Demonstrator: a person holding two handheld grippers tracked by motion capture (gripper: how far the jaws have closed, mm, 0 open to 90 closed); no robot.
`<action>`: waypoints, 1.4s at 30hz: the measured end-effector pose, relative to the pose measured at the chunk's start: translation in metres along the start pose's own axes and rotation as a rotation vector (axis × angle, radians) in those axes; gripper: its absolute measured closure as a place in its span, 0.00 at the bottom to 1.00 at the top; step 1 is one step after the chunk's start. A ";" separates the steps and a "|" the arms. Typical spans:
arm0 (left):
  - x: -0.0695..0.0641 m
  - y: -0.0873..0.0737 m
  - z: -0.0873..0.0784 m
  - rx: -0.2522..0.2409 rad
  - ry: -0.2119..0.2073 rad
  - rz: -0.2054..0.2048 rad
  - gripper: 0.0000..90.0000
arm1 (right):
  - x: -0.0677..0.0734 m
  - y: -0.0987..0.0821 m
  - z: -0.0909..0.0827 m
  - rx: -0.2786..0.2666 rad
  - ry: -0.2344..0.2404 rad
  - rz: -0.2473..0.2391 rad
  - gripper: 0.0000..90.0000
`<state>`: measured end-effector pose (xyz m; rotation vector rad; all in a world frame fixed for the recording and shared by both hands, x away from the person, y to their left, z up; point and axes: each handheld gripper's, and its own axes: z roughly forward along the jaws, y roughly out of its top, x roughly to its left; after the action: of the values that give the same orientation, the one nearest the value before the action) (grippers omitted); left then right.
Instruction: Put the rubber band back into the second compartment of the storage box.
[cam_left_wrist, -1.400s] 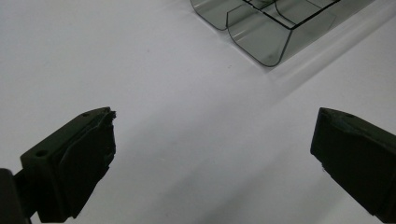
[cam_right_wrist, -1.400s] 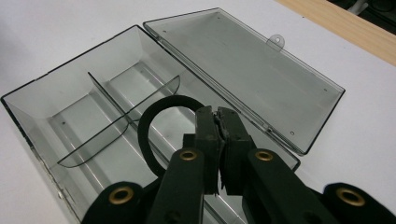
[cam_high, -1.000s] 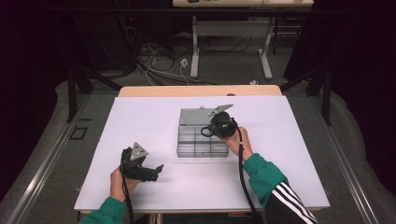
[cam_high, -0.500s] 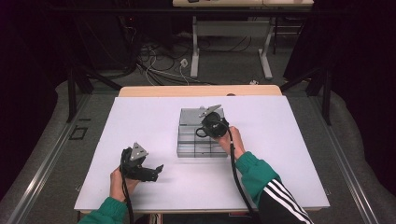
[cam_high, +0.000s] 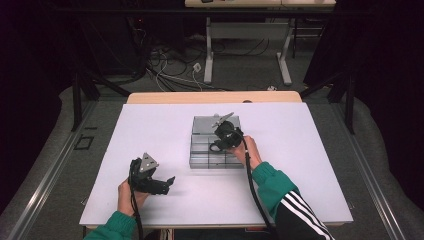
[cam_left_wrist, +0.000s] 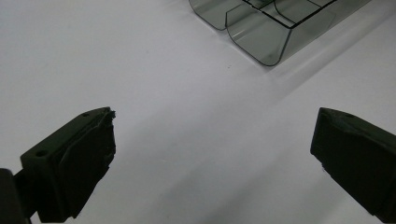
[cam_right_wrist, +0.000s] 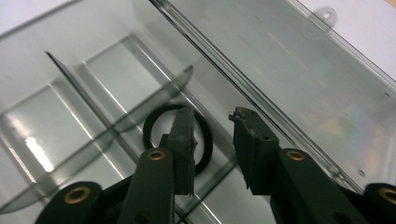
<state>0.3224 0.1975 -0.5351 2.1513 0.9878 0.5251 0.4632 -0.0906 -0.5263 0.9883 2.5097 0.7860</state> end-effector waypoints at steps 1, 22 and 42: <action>0.000 0.000 0.000 -0.002 -0.001 0.000 0.00 | -0.002 -0.001 -0.002 0.000 0.012 0.015 0.70; -0.001 -0.001 0.003 0.010 -0.011 0.003 0.00 | -0.025 -0.038 -0.047 -0.093 0.188 0.078 0.22; -0.002 0.000 0.003 0.005 -0.011 0.014 0.00 | -0.037 -0.069 -0.070 -0.168 0.216 0.092 0.05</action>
<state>0.3232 0.1951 -0.5375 2.1652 0.9693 0.5174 0.4198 -0.1845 -0.5090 1.0143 2.5363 1.1676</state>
